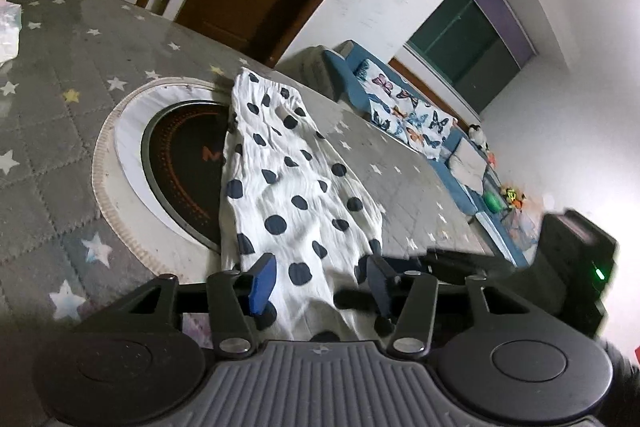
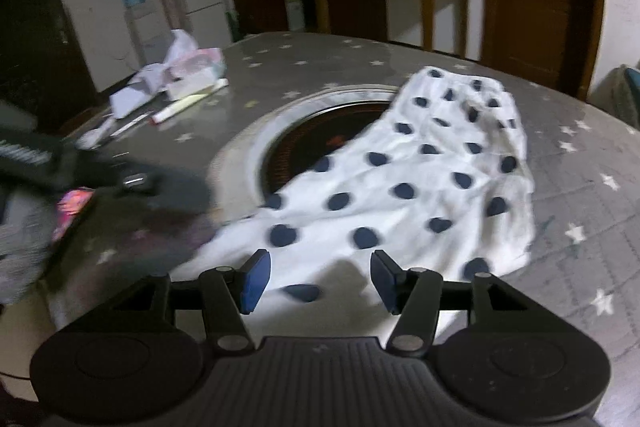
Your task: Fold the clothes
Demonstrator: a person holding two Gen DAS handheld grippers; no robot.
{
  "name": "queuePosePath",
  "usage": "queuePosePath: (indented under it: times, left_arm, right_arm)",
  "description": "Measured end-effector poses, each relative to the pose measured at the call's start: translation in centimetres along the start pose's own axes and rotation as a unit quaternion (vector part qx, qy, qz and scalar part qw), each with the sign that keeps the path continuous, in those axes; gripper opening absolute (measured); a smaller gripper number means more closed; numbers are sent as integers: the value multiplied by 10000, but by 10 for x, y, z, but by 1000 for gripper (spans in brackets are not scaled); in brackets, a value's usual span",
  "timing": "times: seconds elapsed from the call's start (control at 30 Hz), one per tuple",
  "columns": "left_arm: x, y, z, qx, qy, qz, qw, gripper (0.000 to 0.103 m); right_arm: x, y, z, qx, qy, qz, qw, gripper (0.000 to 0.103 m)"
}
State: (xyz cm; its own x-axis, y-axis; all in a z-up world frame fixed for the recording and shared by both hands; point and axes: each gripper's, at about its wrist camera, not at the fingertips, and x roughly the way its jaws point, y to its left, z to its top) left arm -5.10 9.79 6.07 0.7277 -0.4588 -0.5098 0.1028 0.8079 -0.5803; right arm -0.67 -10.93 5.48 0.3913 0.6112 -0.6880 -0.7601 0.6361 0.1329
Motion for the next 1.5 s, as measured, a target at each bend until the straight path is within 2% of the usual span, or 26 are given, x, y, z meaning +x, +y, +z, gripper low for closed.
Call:
queuePosePath:
  times: [0.23,0.37,0.5,0.67,0.93,1.2,1.5]
  left_arm:
    - [21,-3,0,-24,214,-2,9998,66]
    - [30,-3,-2,11,315,68,9995,66]
    - [32,0,-3,-3,325,163,9993,66]
    - [35,4,-5,30,307,318,9990,66]
    - [39,6,-8,154,306,504,9981,67]
    - [38,-2,-16,512,257,617,9965,70]
    - [39,-8,-20,733,257,633,9950,76]
  right_arm:
    - [7,40,-14,-535,249,459,9972,57]
    - [13,56,-22,-932,321,400,9943,61]
    - [2,48,-20,-802,272,509,9951,61]
    - [-23,18,-13,-309,85,398,9987,61]
    - [-45,-40,4,238,-281,-180,9992,61]
    - [-13,-97,54,538,-526,-517,9958,62]
    - [55,-145,103,419,-259,-843,9952,62]
